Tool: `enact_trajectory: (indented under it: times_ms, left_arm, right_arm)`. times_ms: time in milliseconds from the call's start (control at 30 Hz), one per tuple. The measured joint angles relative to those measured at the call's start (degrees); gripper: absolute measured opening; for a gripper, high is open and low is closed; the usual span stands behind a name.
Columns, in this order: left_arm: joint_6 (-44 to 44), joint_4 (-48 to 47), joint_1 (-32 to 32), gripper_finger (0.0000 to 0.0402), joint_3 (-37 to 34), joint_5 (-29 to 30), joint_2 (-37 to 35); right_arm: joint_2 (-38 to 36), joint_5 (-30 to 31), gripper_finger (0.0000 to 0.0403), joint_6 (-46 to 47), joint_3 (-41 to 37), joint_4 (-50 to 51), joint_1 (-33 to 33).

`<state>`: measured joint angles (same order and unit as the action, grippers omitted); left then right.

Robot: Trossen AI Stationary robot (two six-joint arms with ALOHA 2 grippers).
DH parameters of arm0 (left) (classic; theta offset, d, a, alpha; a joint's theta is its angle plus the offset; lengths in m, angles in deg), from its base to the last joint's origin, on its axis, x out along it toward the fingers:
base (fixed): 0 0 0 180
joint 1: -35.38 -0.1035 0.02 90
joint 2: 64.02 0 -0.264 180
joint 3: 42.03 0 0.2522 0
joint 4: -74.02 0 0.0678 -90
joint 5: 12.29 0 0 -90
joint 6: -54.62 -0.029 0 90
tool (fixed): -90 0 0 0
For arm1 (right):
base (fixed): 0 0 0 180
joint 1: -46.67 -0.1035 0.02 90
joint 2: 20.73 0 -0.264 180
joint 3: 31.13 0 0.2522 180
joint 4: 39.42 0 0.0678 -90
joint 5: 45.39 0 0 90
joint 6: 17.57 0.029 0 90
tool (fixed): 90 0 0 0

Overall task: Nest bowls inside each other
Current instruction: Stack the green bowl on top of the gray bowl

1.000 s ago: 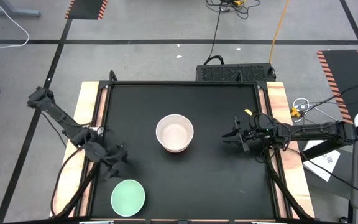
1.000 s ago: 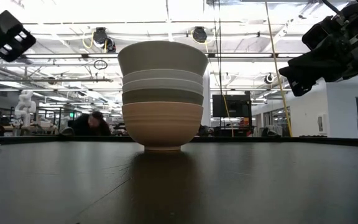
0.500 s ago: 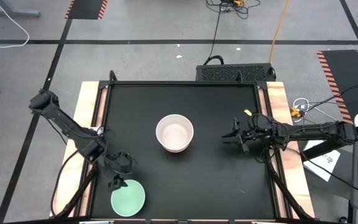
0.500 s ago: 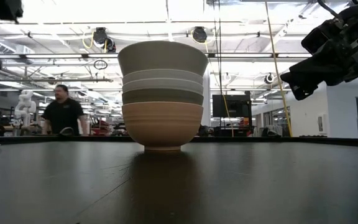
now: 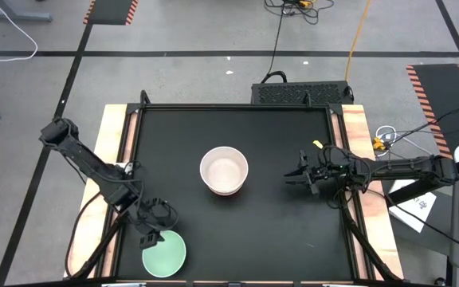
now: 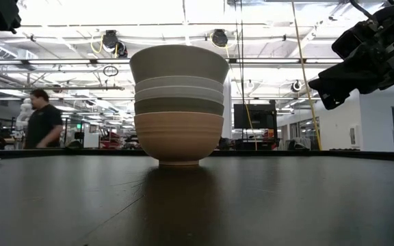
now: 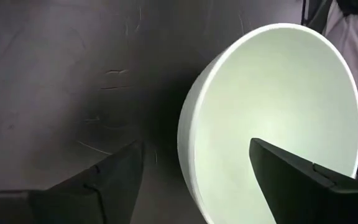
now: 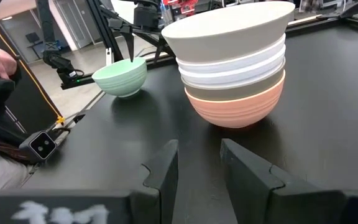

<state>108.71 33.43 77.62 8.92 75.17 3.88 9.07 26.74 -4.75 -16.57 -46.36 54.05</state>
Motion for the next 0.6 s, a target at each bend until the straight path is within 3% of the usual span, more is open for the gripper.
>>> enact_trajectory:
  times_ms: [600]
  left_arm:
    - [-2.65, 0.07, 0.02, 0.0224, -0.02, 2.08, 3.89]
  right_arm:
    - [-0.01, 0.0, 0.0114, -0.17, 0.02, -0.01, 0.0]
